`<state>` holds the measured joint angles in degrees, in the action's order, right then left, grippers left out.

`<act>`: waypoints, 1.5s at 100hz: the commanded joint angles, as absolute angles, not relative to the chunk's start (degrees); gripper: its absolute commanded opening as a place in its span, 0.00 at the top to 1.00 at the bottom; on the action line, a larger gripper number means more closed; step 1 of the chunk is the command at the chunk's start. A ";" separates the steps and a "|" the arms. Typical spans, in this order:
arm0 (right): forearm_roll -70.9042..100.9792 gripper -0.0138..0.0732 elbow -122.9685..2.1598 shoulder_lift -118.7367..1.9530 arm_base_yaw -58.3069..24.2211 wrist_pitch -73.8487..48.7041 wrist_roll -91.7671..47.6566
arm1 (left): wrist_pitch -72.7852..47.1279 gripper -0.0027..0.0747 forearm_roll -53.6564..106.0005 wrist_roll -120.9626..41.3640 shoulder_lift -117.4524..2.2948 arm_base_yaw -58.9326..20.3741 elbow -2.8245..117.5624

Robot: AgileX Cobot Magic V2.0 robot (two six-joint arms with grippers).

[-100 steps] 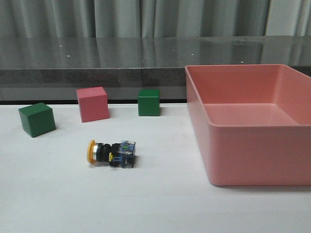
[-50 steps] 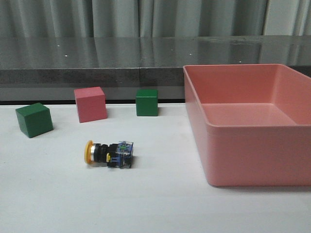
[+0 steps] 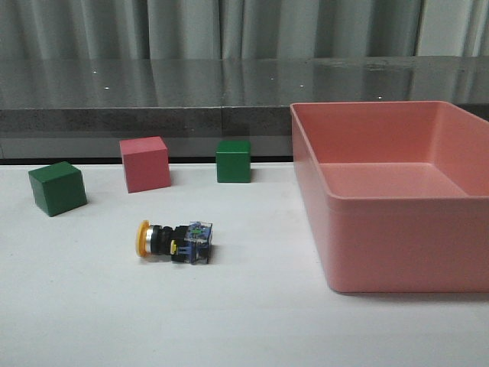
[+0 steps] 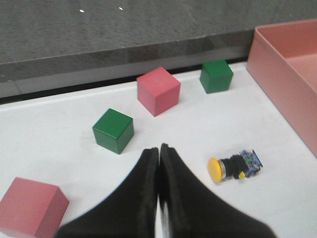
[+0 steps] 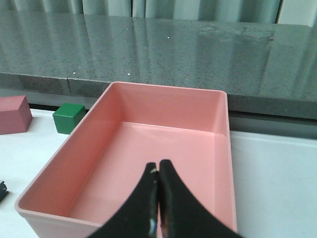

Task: Place and stand button with both arms
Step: 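Withdraw the right gripper back over the pink bin, then lower the left gripper around the lying button's black body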

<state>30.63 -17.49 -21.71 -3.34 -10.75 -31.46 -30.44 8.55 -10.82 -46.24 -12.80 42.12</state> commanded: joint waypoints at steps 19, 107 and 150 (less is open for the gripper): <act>31.24 0.91 -18.98 -21.95 -3.13 -7.11 -31.60 | -26.43 0.89 9.45 -26.06 -60.84 -19.90 49.50; 31.24 0.91 -18.98 -21.95 -3.13 -7.11 -31.60 | -18.71 0.17 52.36 -78.57 -77.45 -18.40 49.62; 31.24 0.91 -18.98 -21.95 -3.13 -7.11 -31.60 | -59.22 0.17 78.48 -124.34 -89.44 -2.60 49.62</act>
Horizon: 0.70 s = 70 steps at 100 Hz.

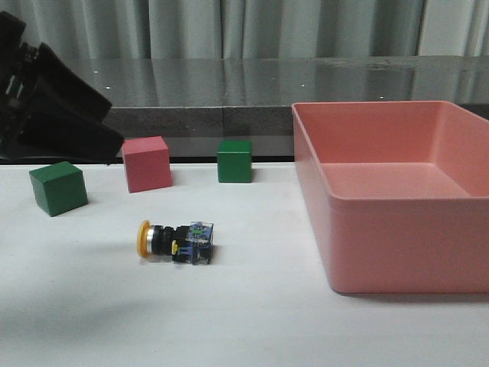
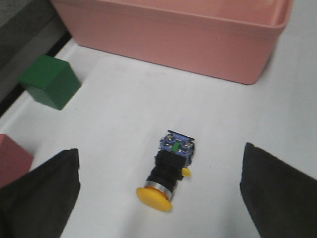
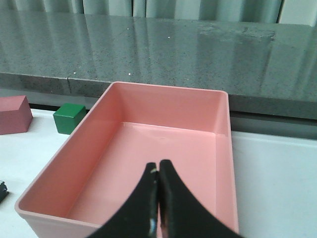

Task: Place and stand button with both arms
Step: 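Lower the left gripper around the lying button's black body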

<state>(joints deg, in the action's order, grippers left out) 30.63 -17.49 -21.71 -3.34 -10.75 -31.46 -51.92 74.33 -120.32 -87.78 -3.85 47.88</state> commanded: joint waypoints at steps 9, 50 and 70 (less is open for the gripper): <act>31.24 0.91 -18.98 -21.95 -3.13 -7.11 -31.60 | -59.49 0.17 80.34 -125.43 -93.36 -2.77 49.62; 31.24 0.91 -18.98 -21.95 -3.13 -7.11 -31.60 | -63.38 0.17 84.14 -127.60 -102.02 -2.83 49.62; 31.24 0.91 -18.98 -21.95 -3.13 -7.11 -31.60 | -63.50 0.17 90.19 -137.18 -106.41 -2.83 49.62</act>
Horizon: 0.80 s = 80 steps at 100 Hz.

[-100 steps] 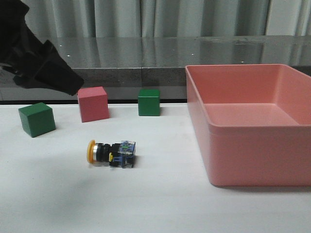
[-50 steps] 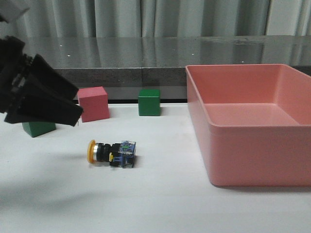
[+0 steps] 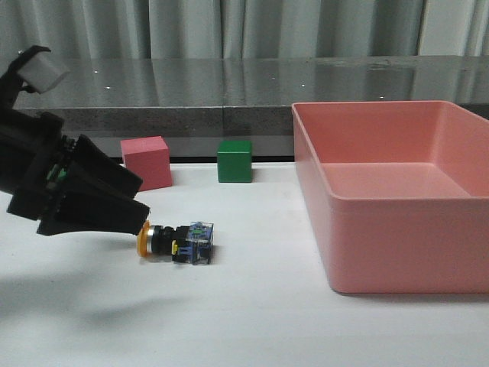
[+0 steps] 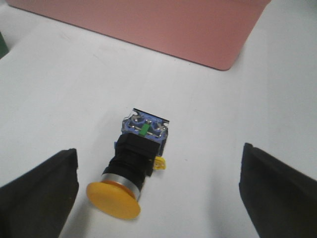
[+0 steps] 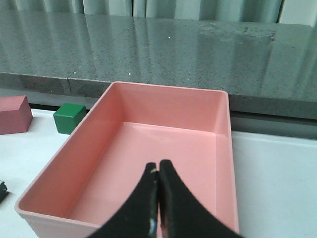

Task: Place and stand button with both arms
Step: 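Lower the left gripper around the lying button's black body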

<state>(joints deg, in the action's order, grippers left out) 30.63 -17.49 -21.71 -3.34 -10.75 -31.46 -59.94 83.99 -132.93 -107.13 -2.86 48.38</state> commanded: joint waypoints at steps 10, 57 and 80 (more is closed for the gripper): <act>31.24 0.91 -18.98 -21.95 -3.13 -7.11 -31.60 | -63.64 0.17 93.81 -140.93 -108.43 -2.83 50.14; 31.24 0.91 -18.98 -21.95 -3.13 -7.11 -31.60 | -63.21 0.17 93.71 -142.20 -114.81 -5.18 53.96; 31.24 0.91 -18.98 -21.95 -3.13 -7.11 -31.60 | -60.44 0.17 93.71 -143.65 -118.09 -7.86 53.96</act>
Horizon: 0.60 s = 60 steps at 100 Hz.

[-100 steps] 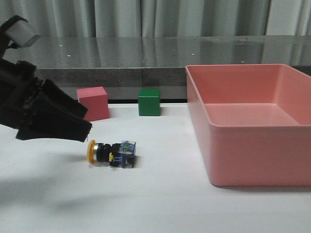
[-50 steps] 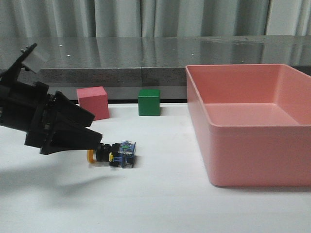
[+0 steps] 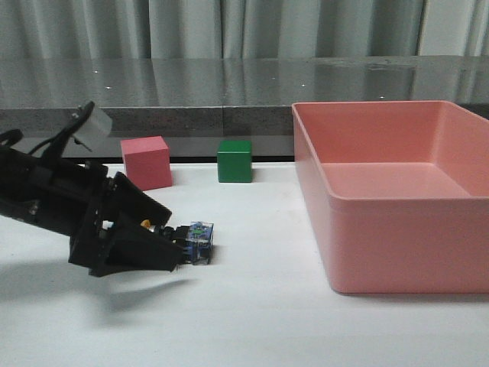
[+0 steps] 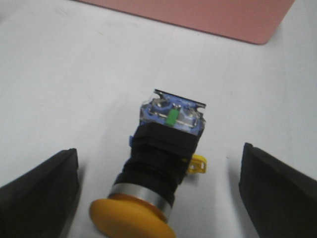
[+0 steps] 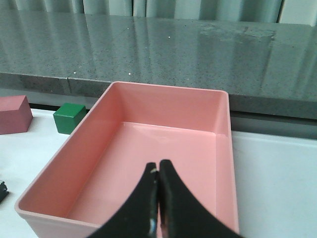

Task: Place and stand button with both arms
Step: 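Lower the left gripper around the lying button's black body, then grasp the button with the left gripper and lift it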

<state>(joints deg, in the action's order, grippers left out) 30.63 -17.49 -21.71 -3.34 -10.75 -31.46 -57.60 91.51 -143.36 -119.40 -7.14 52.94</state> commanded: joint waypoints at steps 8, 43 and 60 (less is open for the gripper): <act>31.24 0.91 -18.98 -21.95 -3.13 -7.11 -31.60 | -60.44 0.17 93.50 -143.65 -119.19 -7.86 53.96; 31.24 0.91 -18.98 -21.95 -3.13 -7.11 -31.60 | -60.66 0.67 91.92 -143.65 -119.44 -7.75 53.96; 31.24 0.91 -18.98 -21.95 -3.13 -7.11 -31.60 | -61.63 0.99 84.47 -143.53 -117.40 -7.75 53.96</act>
<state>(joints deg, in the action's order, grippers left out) 30.63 -17.49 -21.71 -3.34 -10.75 -31.46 -59.20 88.98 -144.11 -121.08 -7.45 53.46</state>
